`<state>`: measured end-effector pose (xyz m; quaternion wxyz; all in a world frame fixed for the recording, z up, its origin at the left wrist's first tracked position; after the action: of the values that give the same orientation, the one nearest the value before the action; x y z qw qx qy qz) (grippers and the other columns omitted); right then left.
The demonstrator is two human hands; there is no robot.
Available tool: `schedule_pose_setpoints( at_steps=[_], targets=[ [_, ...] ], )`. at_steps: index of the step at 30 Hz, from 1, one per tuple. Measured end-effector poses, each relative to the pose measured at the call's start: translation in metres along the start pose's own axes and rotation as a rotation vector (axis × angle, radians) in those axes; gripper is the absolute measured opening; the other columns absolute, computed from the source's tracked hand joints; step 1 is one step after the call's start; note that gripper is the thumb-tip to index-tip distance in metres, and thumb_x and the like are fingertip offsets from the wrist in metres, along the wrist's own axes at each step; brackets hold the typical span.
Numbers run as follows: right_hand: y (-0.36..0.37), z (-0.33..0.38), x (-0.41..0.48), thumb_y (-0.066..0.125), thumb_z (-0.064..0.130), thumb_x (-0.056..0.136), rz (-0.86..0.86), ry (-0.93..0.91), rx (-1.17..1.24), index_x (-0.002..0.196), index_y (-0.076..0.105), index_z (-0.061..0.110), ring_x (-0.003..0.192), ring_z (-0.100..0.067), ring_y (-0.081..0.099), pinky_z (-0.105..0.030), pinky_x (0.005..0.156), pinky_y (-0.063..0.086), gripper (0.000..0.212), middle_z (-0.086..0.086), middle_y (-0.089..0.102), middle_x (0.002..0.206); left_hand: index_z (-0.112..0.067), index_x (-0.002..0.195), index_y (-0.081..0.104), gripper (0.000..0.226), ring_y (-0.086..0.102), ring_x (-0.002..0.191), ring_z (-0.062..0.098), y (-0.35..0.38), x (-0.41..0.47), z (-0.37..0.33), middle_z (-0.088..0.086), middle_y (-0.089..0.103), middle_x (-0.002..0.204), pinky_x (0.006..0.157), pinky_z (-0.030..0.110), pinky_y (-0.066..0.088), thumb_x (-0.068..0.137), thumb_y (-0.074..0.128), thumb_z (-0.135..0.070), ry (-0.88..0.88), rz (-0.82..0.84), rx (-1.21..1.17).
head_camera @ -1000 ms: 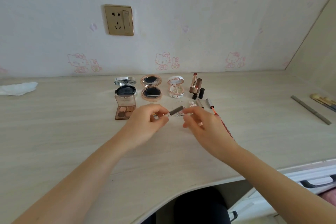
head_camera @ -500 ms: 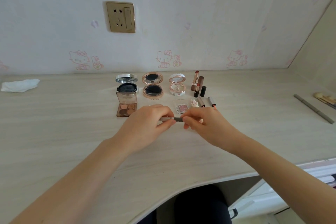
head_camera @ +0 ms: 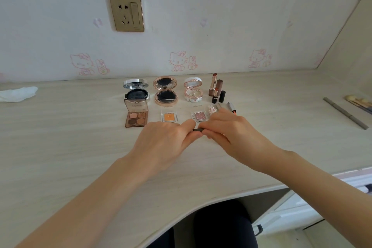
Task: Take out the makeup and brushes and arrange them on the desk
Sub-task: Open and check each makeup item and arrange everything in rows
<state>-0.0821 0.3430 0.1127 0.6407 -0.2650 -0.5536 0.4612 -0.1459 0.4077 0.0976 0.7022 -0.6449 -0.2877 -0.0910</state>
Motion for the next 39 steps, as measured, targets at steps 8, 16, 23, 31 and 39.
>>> schedule_pose_setpoints(
  at_steps=[8, 16, 23, 31, 39],
  targets=[
    [-0.001, 0.007, -0.003, 0.047, 0.021, 0.096, -0.029, -0.071, -0.083, 0.102, 0.069, 0.009, 0.076, -0.025, 0.049, -0.039, 0.066, 0.047, 0.026, -0.001, 0.059, 0.083, -0.023, 0.064, 0.041, 0.046, 0.035, 0.03, 0.017, -0.004, 0.0, 0.004, -0.012, 0.025, 0.044, 0.032, 0.022, 0.028, 0.093, 0.028, -0.056, 0.042, -0.054, -0.017],
    [-0.009, -0.004, -0.01, 0.057, 0.025, 0.093, -0.071, -0.026, -0.095, 0.107, 0.07, 0.013, 0.084, -0.015, 0.054, -0.033, 0.071, 0.05, 0.023, 0.003, 0.065, 0.089, -0.021, 0.078, 0.045, 0.054, 0.052, 0.042, 0.018, -0.001, 0.003, 0.001, -0.01, 0.062, 0.065, 0.039, 0.022, 0.026, 0.086, 0.022, -0.07, 0.079, 0.052, -0.003],
    [-0.031, -0.023, -0.026, 0.068, 0.019, 0.086, -0.185, 0.081, -0.15, 0.104, 0.072, 0.015, 0.078, -0.019, 0.056, -0.032, 0.065, 0.053, 0.018, 0.005, 0.065, 0.082, -0.024, 0.079, 0.043, 0.036, 0.04, 0.053, 0.016, -0.004, 0.002, 0.014, -0.013, 0.049, 0.07, 0.048, 0.029, 0.036, 0.091, 0.036, -0.057, -0.018, 0.078, -0.011],
    [-0.053, -0.044, -0.043, 0.069, 0.011, 0.084, -0.256, 0.254, -0.07, 0.105, 0.071, 0.021, 0.076, -0.009, 0.059, -0.034, 0.06, 0.053, 0.023, 0.006, 0.065, 0.083, -0.014, 0.104, 0.068, 0.024, 0.051, 0.074, 0.004, 0.005, 0.009, 0.02, -0.01, 0.053, 0.088, 0.065, 0.013, 0.034, 0.092, 0.049, -0.008, -0.201, 0.08, -0.449],
    [-0.057, -0.088, -0.065, 0.063, 0.022, 0.09, -0.219, 0.535, 0.122, 0.116, 0.061, 0.034, 0.067, 0.003, 0.059, -0.006, 0.063, 0.042, 0.029, 0.012, 0.07, 0.086, -0.021, 0.115, 0.066, 0.032, 0.051, 0.066, 0.0, 0.012, 0.034, -0.001, -0.011, 0.052, 0.077, 0.059, 0.012, 0.036, 0.097, 0.042, -0.009, -0.306, 0.059, -0.577]
  ],
)
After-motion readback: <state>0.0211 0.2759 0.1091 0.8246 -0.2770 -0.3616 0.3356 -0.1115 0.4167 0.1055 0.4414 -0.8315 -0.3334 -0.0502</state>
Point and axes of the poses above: each hand's wrist, its own x-axis towards the middle knuckle, its own y-axis out of the palm, z = x × y, the point moved 10 cm from there along x, towards the middle knuckle
